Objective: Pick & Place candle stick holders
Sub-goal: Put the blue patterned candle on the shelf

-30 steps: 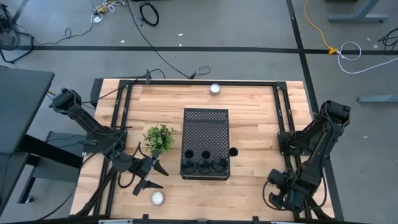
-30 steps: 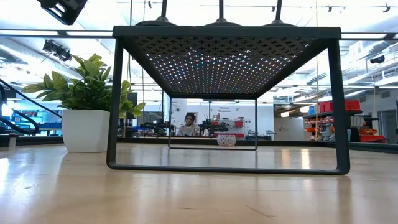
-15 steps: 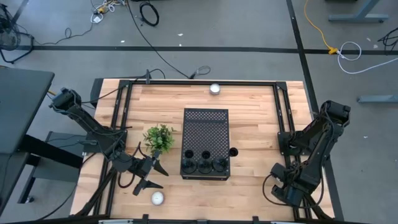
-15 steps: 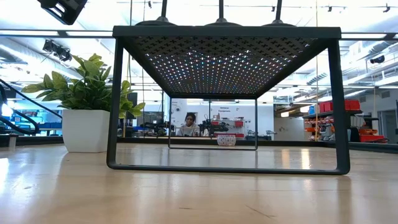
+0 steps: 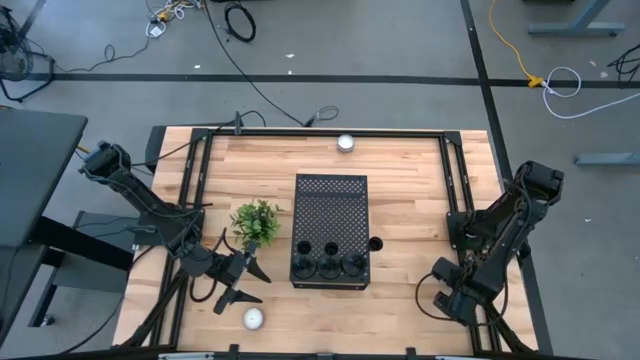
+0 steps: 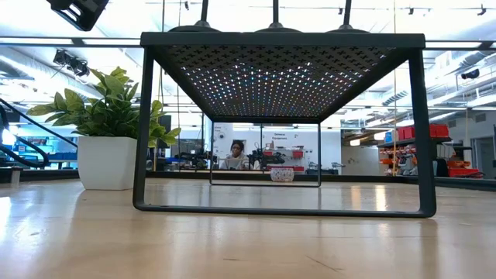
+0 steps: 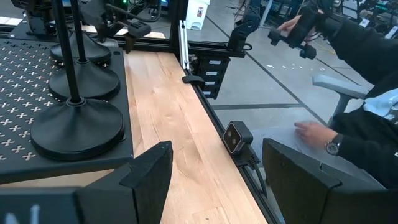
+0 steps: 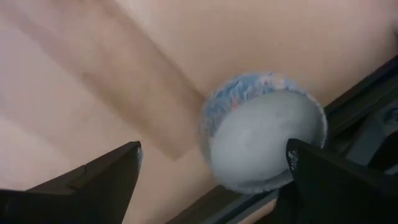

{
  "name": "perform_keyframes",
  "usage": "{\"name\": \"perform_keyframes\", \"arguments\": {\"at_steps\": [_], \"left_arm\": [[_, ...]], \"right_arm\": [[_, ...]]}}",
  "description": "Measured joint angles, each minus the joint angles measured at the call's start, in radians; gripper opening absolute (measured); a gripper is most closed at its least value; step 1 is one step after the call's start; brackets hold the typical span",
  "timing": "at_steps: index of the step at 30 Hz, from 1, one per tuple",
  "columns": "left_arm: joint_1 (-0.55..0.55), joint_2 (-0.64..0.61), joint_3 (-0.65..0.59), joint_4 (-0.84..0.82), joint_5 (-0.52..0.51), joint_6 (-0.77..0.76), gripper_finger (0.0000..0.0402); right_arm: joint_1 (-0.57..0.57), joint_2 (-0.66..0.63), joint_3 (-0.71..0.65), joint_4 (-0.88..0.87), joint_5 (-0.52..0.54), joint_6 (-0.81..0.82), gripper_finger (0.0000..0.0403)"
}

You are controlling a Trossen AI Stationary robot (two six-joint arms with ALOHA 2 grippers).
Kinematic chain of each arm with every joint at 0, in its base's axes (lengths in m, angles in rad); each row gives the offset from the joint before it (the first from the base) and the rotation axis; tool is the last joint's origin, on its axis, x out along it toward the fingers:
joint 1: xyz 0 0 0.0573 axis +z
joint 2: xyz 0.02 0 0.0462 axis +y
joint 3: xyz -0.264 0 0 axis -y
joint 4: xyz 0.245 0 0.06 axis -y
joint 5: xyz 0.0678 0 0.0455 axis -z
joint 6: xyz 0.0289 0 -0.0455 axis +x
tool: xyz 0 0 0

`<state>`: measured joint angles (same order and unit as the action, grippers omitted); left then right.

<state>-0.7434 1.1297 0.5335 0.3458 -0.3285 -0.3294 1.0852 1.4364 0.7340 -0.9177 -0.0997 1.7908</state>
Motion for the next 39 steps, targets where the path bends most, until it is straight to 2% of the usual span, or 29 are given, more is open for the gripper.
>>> {"name": "perform_keyframes", "arguments": {"at_steps": [4, 8, 14, 22, 31, 39], "left_arm": [[0.0, 0.0, 0.0, 0.0, 0.0, 0.0, 0.0248], [0.0, 0.0, 0.0, 0.0, 0.0, 0.0, 0.0248], [0.0, 0.0, 0.0, 0.0, 0.0, 0.0, 0.0248], [0.0, 0.0, 0.0, 0.0, 0.0, 0.0, 0.0248], [0.0, 0.0, 0.0, 0.0, 0.0, 0.0, 0.0248], [0.0, 0.0, 0.0, 0.0, 0.0, 0.0, 0.0248]], "right_arm": [[-0.035, 0.0, 0.013, 0.008, -0.06, -0.08, 0.0398], [-0.071, 0.0, 0.013, 0.011, -0.081, -0.109, 0.0398], [-0.158, 0.0, 0.013, -0.014, -0.08, -0.245, 0.0398], [-0.255, 0.0, 0.013, -0.038, -0.151, -0.337, 0.0398], [-0.344, 0.0, 0.014, 0.03, -0.094, -0.431, 0.0398], [-0.348, 0.0, 0.015, 0.106, -0.114, -0.436, 0.0398]]}}
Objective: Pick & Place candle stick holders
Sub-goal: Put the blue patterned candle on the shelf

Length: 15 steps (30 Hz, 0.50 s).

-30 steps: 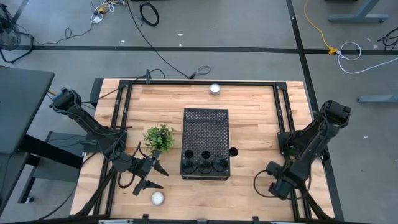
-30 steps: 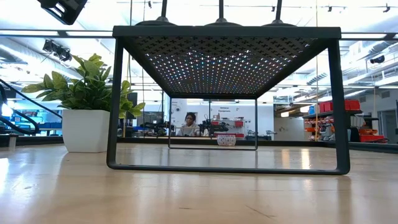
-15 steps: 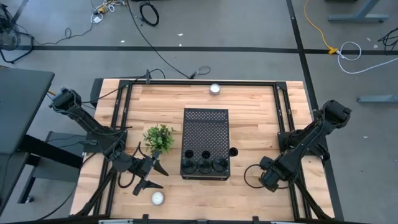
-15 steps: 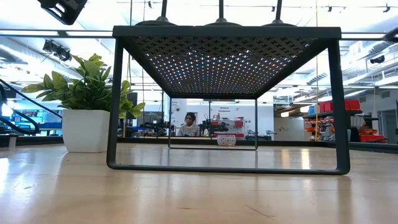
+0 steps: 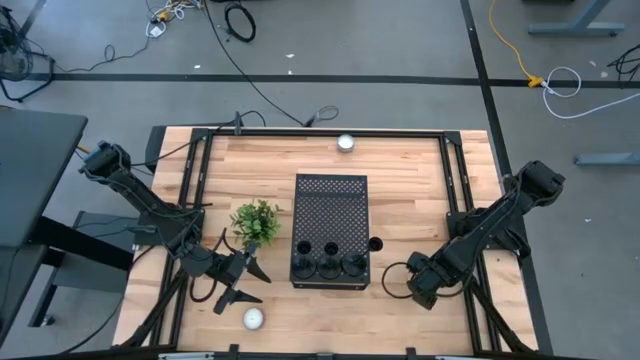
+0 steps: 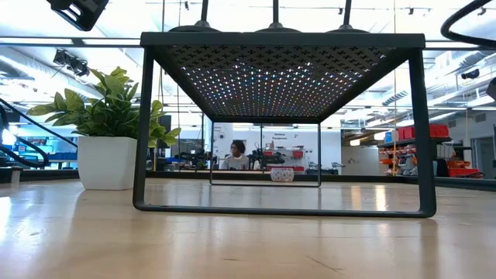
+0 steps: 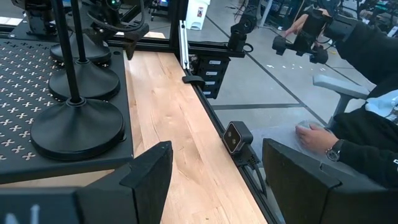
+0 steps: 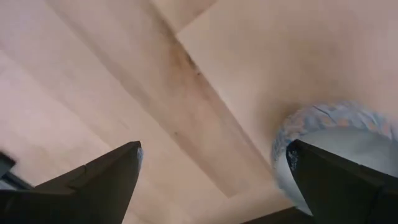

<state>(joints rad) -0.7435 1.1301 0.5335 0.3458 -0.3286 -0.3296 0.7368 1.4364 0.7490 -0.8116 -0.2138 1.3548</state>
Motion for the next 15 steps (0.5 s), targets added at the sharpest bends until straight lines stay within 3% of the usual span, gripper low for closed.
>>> {"name": "perform_keyframes", "arguments": {"at_steps": [9, 15], "left_arm": [[0.0, 0.0, 0.0, 0.0, 0.0, 0.0, 0.0248], [0.0, 0.0, 0.0, 0.0, 0.0, 0.0, 0.0248]], "right_arm": [[-0.001, -0.008, 0.0, 0.005, -0.022, -0.083, 0.0398], [-0.01, -0.048, 0.0, -0.063, 0.002, -0.042, 0.0398]]}}
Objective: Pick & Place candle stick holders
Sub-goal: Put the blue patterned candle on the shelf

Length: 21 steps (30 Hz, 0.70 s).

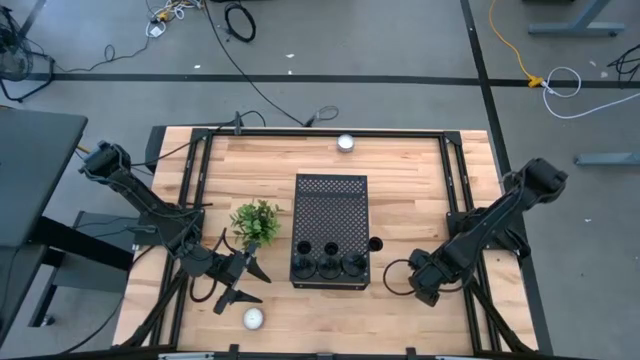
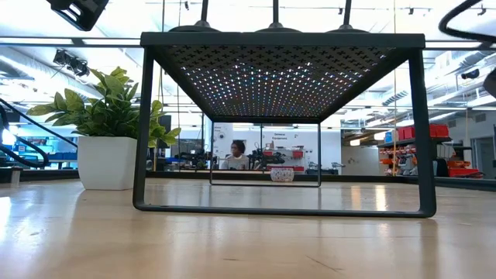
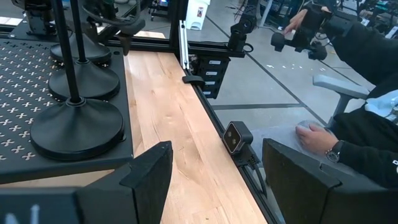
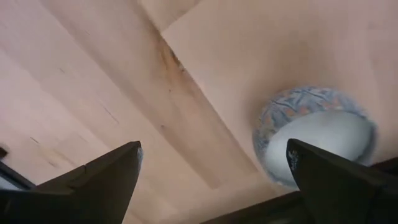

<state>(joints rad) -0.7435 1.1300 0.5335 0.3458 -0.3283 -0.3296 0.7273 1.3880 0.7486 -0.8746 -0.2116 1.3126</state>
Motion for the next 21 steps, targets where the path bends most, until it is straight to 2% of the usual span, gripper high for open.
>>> {"name": "perform_keyframes", "arguments": {"at_steps": [8, 15, 21], "left_arm": [[0.0, 0.0, 0.0, 0.0, 0.0, 0.0, 0.0248], [0.0, 0.0, 0.0, 0.0, 0.0, 0.0, 0.0248], [0.0, 0.0, 0.0, 0.0, 0.0, 0.0, 0.0248]], "right_arm": [[0.001, -0.108, 0.0, -0.119, 0.171, 0.072, 0.0398], [0.001, -0.128, -0.001, -0.202, 0.177, 0.122, 0.0398], [0.003, -0.128, -0.029, -0.198, 0.176, 0.146, 0.0398]]}}
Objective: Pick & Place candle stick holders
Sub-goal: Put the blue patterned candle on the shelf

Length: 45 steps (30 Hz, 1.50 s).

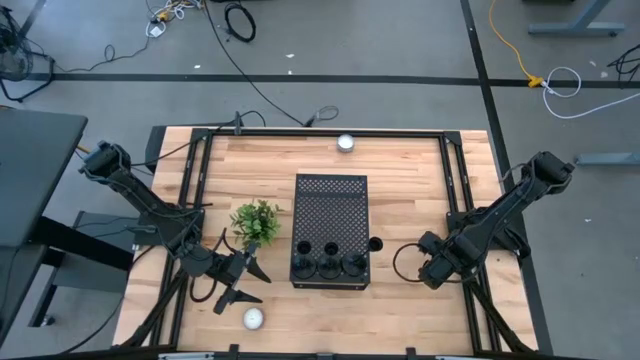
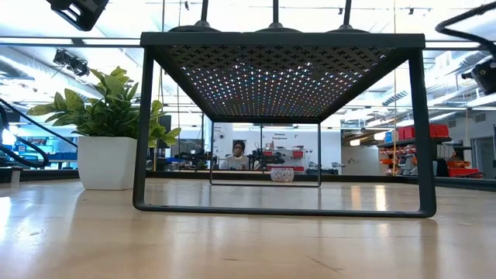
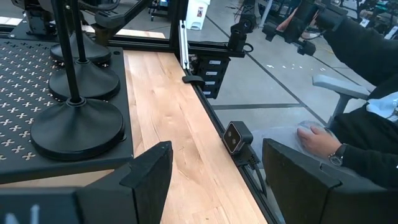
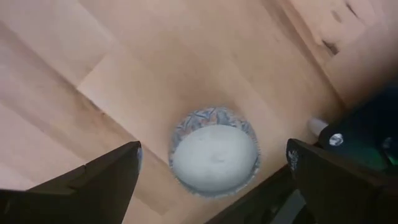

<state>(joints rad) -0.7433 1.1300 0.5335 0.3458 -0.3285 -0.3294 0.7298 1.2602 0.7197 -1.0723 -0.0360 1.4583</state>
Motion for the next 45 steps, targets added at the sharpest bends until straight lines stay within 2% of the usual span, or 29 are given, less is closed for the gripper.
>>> {"name": "perform_keyframes", "arguments": {"at_steps": [10, 18, 45], "left_arm": [[0.0, 0.0, 0.0, 0.0, 0.0, 0.0, 0.0248], [0.0, 0.0, 0.0, 0.0, 0.0, 0.0, 0.0248], [0.0, 0.0, 0.0, 0.0, 0.0, 0.0, 0.0248]], "right_arm": [[0.039, 0.0, -0.035, 0.016, -0.017, 0.052, 0.0398], [0.088, 0.0, -0.035, 0.059, 0.059, 0.078, 0.0398], [0.158, 0.004, -0.036, 0.06, 0.107, 0.158, 0.0398]]}}
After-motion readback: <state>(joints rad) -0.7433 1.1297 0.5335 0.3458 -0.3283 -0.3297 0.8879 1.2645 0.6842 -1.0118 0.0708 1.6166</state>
